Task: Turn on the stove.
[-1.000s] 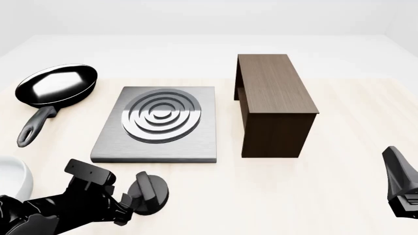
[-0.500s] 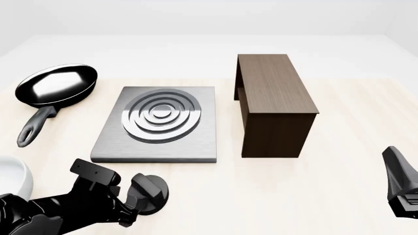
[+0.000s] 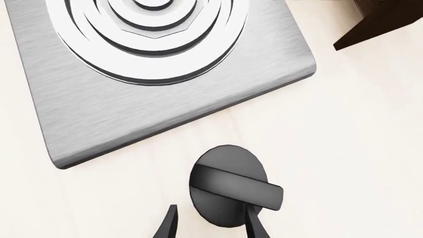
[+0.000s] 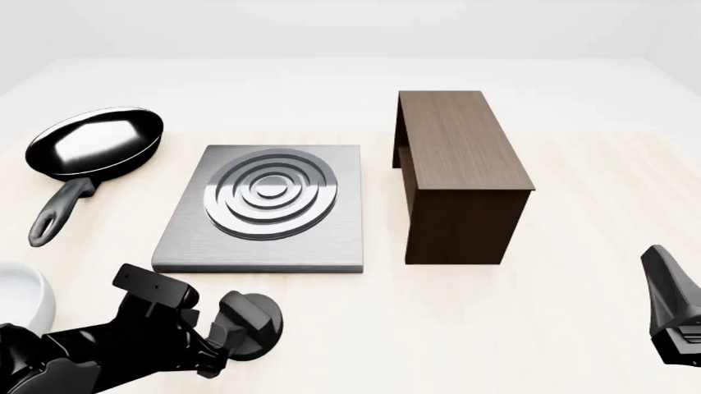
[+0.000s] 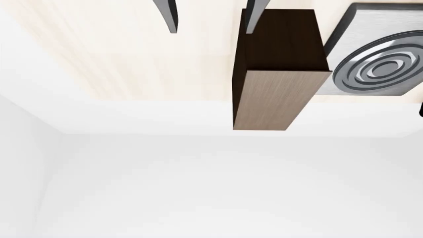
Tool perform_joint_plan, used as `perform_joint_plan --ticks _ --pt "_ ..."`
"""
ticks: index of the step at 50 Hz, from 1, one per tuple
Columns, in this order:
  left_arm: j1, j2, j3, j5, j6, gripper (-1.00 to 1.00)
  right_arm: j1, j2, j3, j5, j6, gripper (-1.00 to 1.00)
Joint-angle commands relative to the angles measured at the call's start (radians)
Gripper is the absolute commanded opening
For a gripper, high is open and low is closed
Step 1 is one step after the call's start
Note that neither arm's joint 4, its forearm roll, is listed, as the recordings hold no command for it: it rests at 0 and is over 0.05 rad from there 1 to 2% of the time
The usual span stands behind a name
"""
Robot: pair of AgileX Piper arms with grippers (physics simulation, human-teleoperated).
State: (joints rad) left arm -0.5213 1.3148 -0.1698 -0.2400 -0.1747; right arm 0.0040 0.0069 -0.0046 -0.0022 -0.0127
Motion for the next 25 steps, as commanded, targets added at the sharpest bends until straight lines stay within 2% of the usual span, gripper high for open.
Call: perform_joint_plan --ticks 1,14,22,25 --pt "0.007 -0.05 0.008 0.04 0.001 1.0 0.0 0.0 0.0 0.0 0.0 1.0" --pt "0.084 -0.145 0.043 0.089 0.04 1.0 0.0 0.0 0.0 0.0 0.0 1.0" --pt "0.16 -0.225 0.048 0.151 0.061 1.0 0.0 0.0 0.0 0.0 0.0 1.0" --pt "0.187 -0.278 0.038 0.205 0.072 1.0 0.0 0.0 0.0 0.0 0.0 1.0"
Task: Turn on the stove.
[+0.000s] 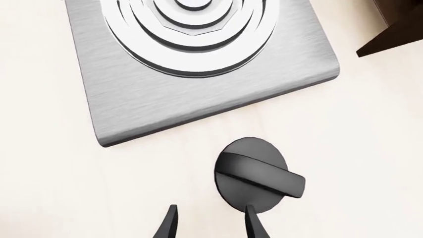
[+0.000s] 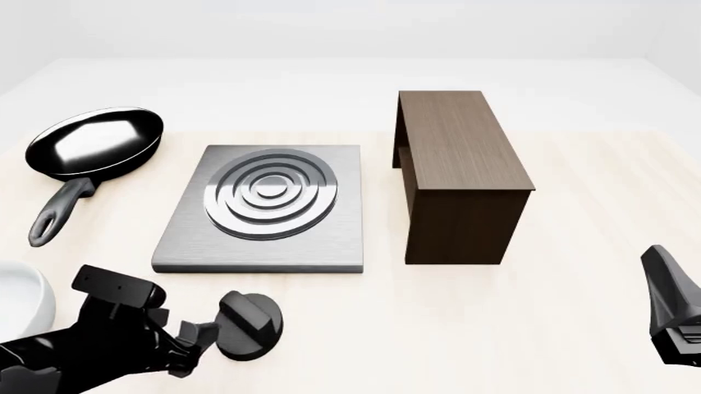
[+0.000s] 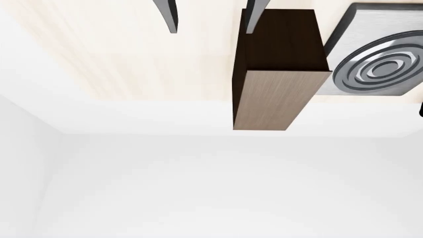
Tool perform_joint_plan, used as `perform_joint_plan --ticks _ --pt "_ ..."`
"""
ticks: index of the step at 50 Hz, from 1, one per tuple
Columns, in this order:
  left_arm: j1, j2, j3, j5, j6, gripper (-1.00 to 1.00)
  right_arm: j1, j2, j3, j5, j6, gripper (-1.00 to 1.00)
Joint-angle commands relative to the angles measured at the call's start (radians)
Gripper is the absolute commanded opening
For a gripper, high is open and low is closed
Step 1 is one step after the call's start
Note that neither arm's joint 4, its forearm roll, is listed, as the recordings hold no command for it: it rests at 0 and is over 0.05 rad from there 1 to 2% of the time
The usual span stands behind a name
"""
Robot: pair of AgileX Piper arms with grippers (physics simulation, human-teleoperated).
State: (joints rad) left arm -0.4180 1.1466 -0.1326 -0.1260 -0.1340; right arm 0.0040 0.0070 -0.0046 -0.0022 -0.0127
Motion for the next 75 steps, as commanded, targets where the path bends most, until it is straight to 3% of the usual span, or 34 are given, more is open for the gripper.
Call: perform_joint_plan --ticks 1,16,30,41,57,75 --pt "0.088 -0.125 -0.003 0.107 0.036 1.0 0.0 0.0 0.0 0.0 0.0 1.0" --pt "0.216 -0.279 -0.097 0.279 0.084 1.0 0.0 0.0 0.0 0.0 0.0 1.0" --pt "0.248 -0.341 -0.183 0.378 0.09 1.0 0.0 0.0 0.0 0.0 0.0 1.0" --pt "0.35 -0.406 -0.347 0.484 0.096 1.0 0.0 0.0 0.0 0.0 0.0 1.0" --pt "0.367 -0.449 -0.447 0.547 0.09 1.0 0.0 0.0 0.0 0.0 0.0 1.0" --pt "0.344 -0.489 -0.494 0.584 0.071 1.0 0.0 0.0 0.0 0.0 0.0 1.0"
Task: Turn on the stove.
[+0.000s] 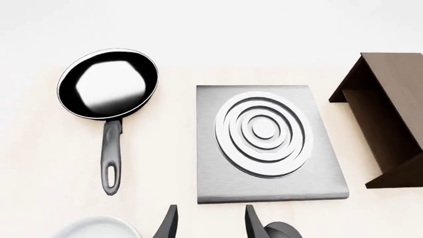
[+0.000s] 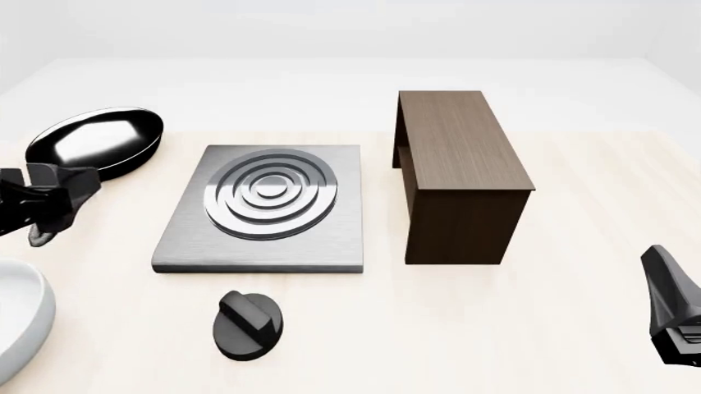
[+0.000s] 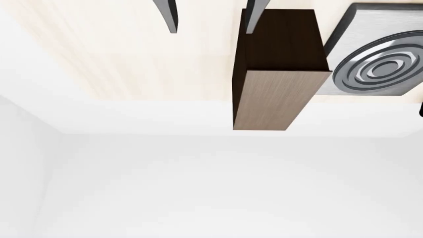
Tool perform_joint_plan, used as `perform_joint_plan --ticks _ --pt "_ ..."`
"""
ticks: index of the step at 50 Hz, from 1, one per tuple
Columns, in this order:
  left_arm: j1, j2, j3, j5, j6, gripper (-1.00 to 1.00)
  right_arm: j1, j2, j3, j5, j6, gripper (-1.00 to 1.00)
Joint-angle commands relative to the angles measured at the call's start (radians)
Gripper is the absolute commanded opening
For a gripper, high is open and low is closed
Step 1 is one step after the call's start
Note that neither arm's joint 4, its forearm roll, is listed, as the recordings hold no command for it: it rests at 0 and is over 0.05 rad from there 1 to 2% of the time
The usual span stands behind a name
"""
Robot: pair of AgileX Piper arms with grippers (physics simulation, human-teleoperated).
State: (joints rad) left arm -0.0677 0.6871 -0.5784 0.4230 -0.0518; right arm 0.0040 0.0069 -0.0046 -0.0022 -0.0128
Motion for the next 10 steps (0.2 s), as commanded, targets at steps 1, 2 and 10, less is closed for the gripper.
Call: perform_joint_plan --ticks 1,2,10 --pt "-0.01 -0.032 -0.057 0.044 -0.021 1.0 0.0 0.0 0.0 0.0 0.0 1.0" --pt "-0.008 -0.035 -0.063 0.048 -0.02 1.0 0.0 0.0 0.0 0.0 0.0 1.0" --pt "-0.019 -0.077 -0.109 0.106 -0.024 1.0 0.0 0.0 0.0 0.0 0.0 1.0"
